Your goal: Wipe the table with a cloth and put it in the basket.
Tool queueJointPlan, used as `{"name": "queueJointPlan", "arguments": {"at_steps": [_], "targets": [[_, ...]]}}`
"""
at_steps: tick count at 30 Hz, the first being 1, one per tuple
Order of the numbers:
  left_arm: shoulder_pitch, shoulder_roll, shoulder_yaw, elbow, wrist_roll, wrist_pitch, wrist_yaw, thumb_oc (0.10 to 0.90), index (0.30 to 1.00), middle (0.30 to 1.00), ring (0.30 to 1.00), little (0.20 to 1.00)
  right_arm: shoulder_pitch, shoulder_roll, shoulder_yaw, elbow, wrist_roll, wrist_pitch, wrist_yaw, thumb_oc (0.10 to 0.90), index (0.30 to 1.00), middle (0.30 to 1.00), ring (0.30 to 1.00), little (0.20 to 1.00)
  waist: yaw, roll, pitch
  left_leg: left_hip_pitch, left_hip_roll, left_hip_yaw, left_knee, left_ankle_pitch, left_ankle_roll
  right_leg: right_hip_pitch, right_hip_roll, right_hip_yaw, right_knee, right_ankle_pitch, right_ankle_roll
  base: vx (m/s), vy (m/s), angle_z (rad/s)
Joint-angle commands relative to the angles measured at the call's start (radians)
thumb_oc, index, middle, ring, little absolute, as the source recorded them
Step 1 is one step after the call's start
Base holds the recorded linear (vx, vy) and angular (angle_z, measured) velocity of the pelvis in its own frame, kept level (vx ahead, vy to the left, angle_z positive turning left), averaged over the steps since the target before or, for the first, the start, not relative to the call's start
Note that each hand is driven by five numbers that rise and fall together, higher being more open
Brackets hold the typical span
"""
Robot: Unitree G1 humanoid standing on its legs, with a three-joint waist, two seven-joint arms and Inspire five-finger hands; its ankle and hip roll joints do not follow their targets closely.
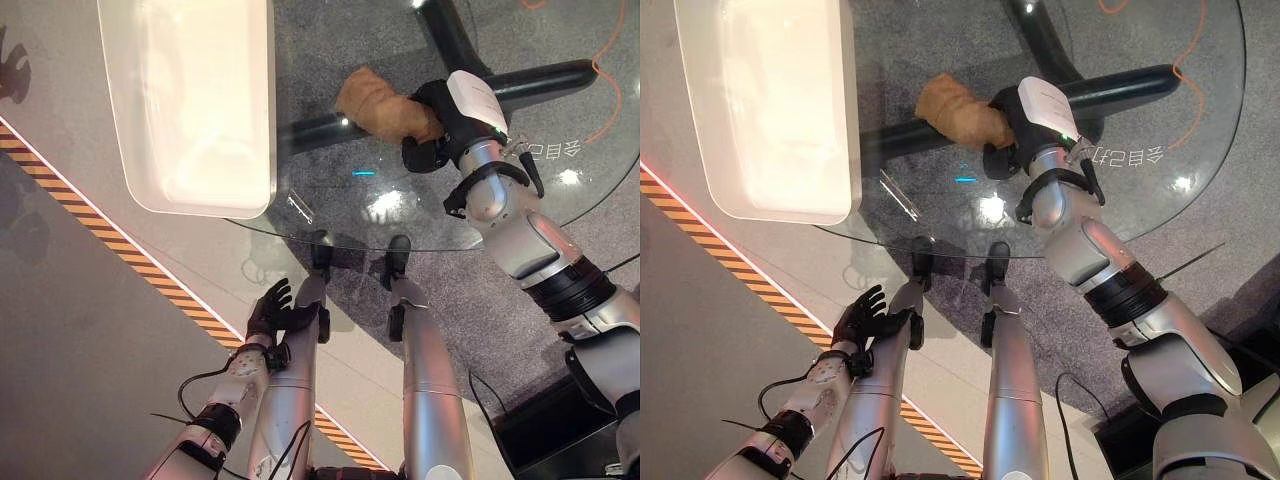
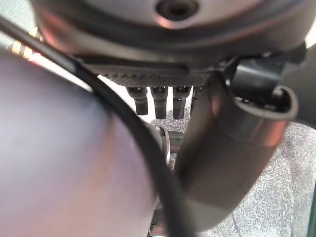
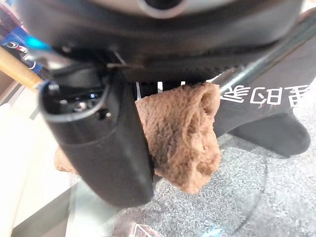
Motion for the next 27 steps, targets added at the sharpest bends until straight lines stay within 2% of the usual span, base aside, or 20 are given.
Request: {"name": "queueJointPlan", "arguments": {"at_steps": [1,14,27], "targets": [[0.168,0.037,-0.033,-0.058,0.023,0.021,0.026,0.800,0.900,0.900,0.900,0.900,0.116,0.049,0.180,-0.119,0.028,-0.081,0.181,0.100,0.300,0.300,0.300,0.200,0.029,0.022,-0.009,0.005,-0.100,0.043,0.041,-0.093,0.047,-0.026,0.003,0.043,-0.076,0.074,0.076,0.00,0.000,0.00],[0.177,0.067,-0.038,-0.102,0.008,0.045,0.033,0.800,0.900,0.900,0.900,0.900,0.135,0.002,0.209,-0.151,0.011,-0.074,0.291,0.100,0.300,0.300,0.300,0.200,0.031,0.024,-0.009,-0.009,-0.099,0.042,0.051,-0.093,0.047,-0.037,-0.004,0.036,-0.069,0.071,0.076,0.00,0.000,0.00],[0.186,0.077,-0.034,-0.120,0.009,0.057,0.032,0.800,0.900,0.900,0.900,0.900,0.156,-0.029,0.189,-0.141,-0.018,-0.074,0.291,0.100,0.300,0.300,0.300,0.200,0.028,0.022,-0.009,-0.008,-0.095,0.043,0.052,-0.094,0.048,-0.038,-0.003,0.032,-0.064,0.067,0.073,0.00,-0.004,0.02]]}}
